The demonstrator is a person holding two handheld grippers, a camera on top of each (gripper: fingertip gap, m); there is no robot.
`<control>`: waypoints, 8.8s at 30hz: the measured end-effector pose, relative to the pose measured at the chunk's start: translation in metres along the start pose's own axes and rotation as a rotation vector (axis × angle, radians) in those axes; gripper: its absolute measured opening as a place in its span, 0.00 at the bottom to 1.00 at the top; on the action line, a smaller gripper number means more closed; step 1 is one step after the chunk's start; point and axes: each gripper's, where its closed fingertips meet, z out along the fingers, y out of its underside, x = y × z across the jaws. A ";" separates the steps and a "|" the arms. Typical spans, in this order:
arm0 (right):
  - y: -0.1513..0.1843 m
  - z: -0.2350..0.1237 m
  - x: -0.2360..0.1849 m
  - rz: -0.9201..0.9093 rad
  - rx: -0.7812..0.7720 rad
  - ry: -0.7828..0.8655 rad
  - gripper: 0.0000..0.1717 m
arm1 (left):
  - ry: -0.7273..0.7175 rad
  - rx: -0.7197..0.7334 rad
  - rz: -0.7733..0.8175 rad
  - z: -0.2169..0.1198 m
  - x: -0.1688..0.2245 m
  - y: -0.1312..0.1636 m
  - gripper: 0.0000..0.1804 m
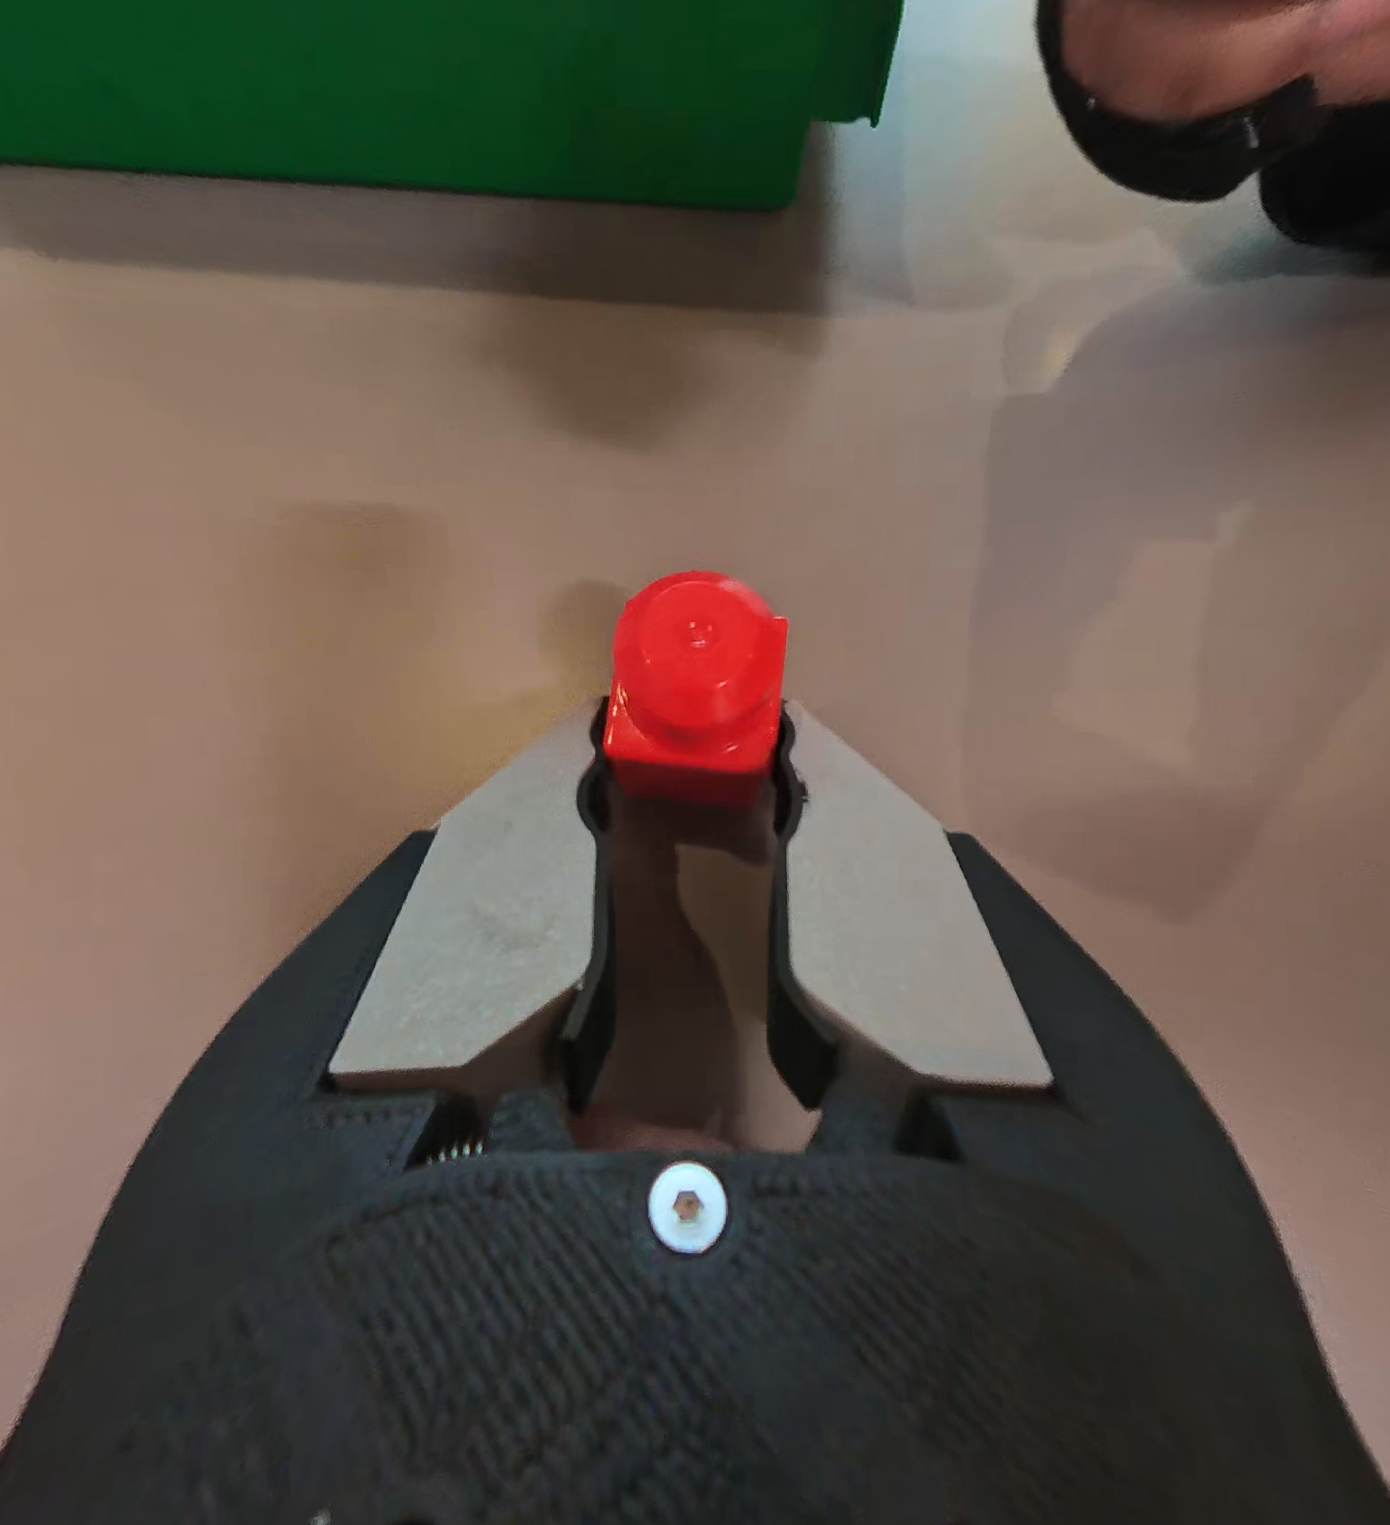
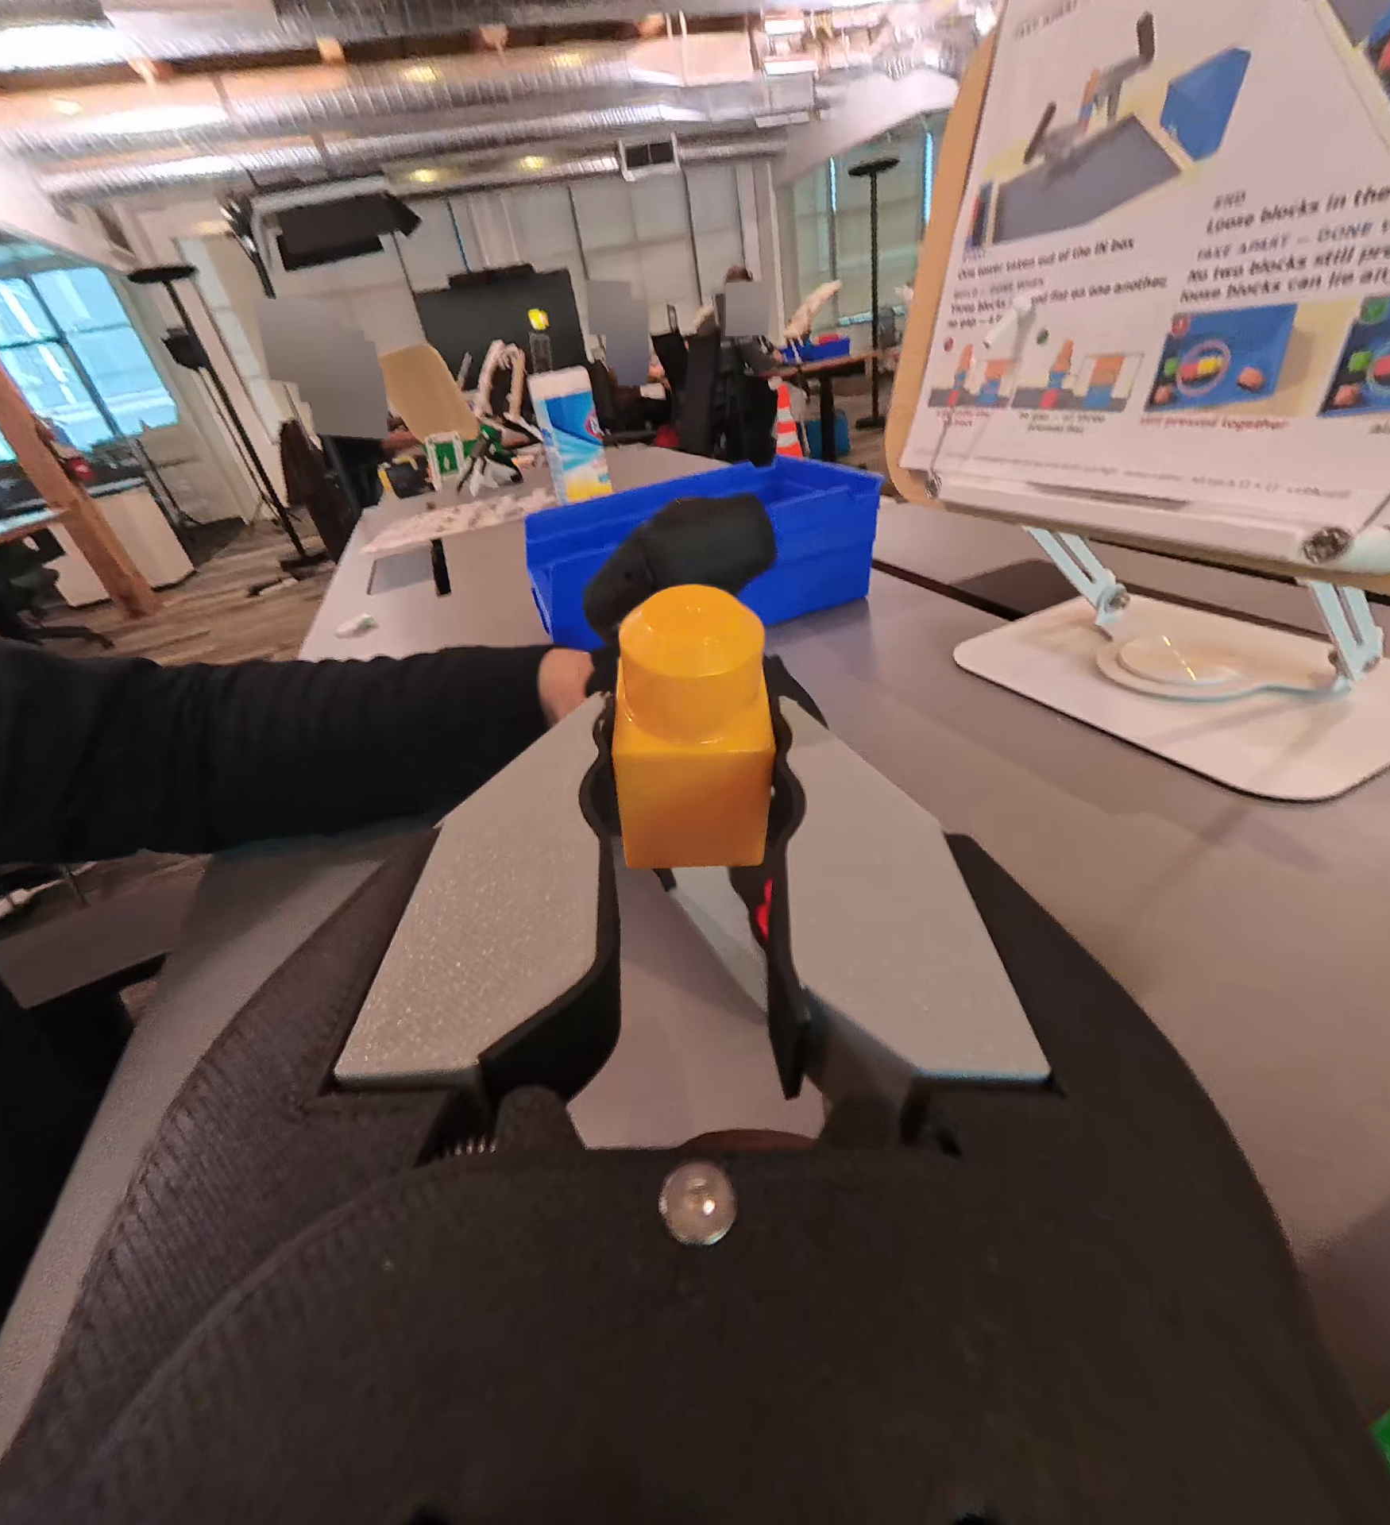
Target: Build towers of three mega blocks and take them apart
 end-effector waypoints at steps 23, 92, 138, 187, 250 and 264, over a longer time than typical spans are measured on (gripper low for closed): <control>0.055 0.007 -0.030 -0.059 -0.333 -0.190 0.19 | 0.254 -0.023 0.047 -0.024 0.077 -0.031 0.19; 0.004 -0.003 0.013 -0.137 -0.044 0.135 0.30 | -1.140 0.181 -0.633 -0.408 -0.154 0.140 0.35; 0.023 0.006 0.007 -0.132 -0.132 0.097 0.26 | -0.796 -0.220 -0.783 -0.320 -0.185 0.250 0.19; 0.001 0.012 -0.081 0.053 -0.021 -0.368 0.23 | -0.050 0.737 -0.063 -0.123 0.106 -0.088 0.19; 0.025 0.015 -0.074 -0.148 -0.171 -0.271 0.16 | -0.092 0.398 -0.109 -0.082 0.094 -0.045 0.23; -0.037 -0.026 -0.021 -0.100 0.109 -0.046 0.16 | -0.148 0.144 0.052 -0.045 0.009 -0.013 0.35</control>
